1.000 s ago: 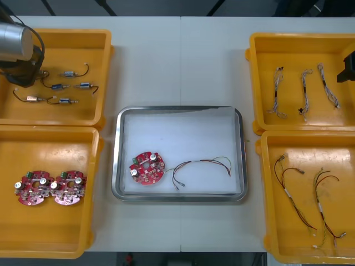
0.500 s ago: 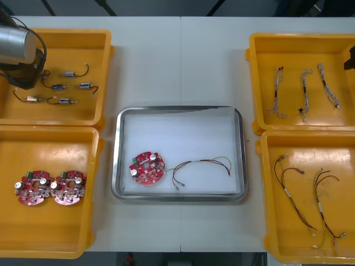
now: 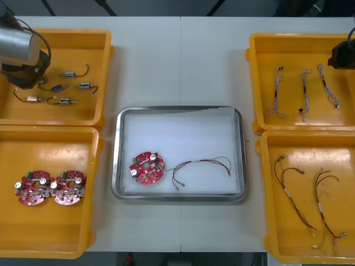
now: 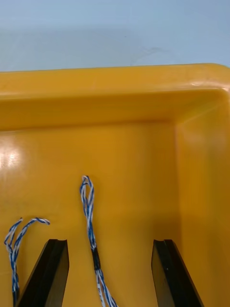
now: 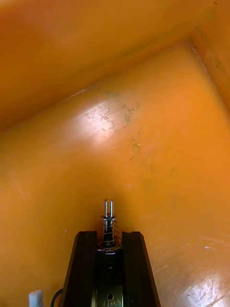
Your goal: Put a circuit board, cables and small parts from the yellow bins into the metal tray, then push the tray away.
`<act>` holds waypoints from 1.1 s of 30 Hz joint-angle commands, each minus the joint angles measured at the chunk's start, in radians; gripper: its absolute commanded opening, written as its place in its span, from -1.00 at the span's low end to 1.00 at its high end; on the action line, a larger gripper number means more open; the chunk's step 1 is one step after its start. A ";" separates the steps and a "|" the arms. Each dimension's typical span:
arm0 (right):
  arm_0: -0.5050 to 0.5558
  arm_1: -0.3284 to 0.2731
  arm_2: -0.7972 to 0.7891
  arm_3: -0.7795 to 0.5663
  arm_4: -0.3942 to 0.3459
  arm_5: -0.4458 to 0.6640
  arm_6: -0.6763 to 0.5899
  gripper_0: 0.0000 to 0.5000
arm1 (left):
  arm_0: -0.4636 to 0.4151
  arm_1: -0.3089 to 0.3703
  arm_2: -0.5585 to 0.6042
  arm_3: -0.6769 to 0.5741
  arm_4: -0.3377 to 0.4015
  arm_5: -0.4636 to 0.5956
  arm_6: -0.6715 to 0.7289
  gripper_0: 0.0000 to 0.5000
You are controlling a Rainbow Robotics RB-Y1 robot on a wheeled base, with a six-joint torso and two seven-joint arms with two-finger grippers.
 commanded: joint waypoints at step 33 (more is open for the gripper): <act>-0.041 0.106 0.007 0.214 -0.074 -0.144 0.154 1.00 | -0.172 0.261 0.076 -0.499 0.258 0.861 -0.369 -1.00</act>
